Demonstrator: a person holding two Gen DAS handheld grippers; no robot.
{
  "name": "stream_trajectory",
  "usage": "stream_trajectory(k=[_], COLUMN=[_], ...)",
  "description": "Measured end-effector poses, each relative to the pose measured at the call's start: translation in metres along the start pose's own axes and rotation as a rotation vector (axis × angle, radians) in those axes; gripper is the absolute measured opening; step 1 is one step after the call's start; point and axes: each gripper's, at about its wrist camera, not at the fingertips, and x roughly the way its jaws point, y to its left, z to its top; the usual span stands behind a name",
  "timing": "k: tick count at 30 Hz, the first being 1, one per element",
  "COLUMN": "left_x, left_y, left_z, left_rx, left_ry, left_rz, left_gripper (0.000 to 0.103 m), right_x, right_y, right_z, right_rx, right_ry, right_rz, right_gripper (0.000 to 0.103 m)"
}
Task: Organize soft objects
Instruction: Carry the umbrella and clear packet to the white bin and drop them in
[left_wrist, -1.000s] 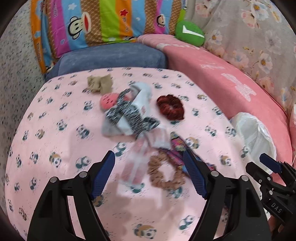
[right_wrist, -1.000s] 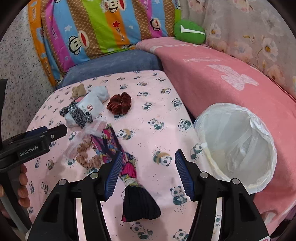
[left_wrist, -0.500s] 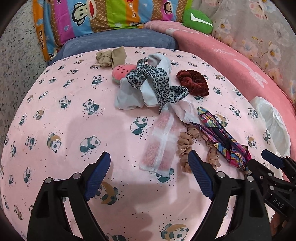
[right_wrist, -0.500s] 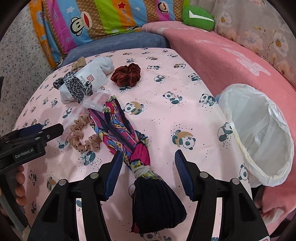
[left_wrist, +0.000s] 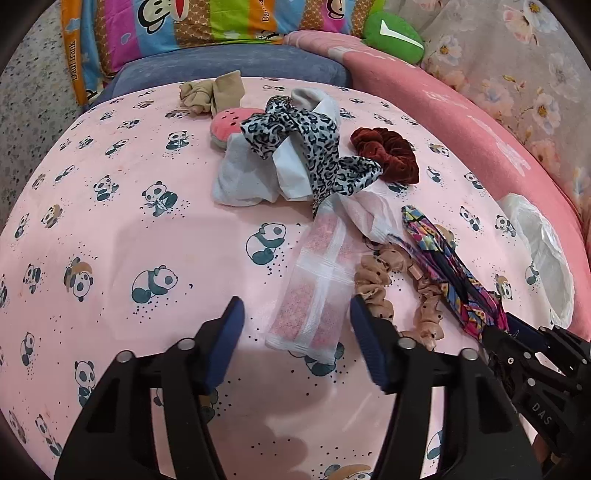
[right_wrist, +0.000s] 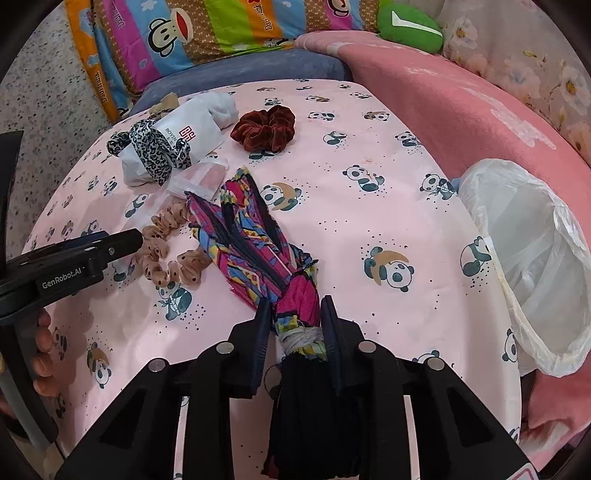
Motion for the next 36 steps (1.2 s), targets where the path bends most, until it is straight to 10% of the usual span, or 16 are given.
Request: stream_trajectory(k=[12, 36], left_x=[-0.003, -0.11], left_y=[-0.011, -0.117], left_z=[-0.003, 0.044], left_rx=[0.031, 0.19], left_ry=[-0.003, -0.251], left_rz=[-0.043, -0.18], left_gripper=[0.013, 0.011], right_x=[-0.002, -0.084], right_y=[0.006, -0.054], right_z=[0.002, 0.033], right_rx=[-0.019, 0.141], right_ry=[-0.002, -0.272], right_rz=[0.02, 0.007], right_gripper=[0.016, 0.015])
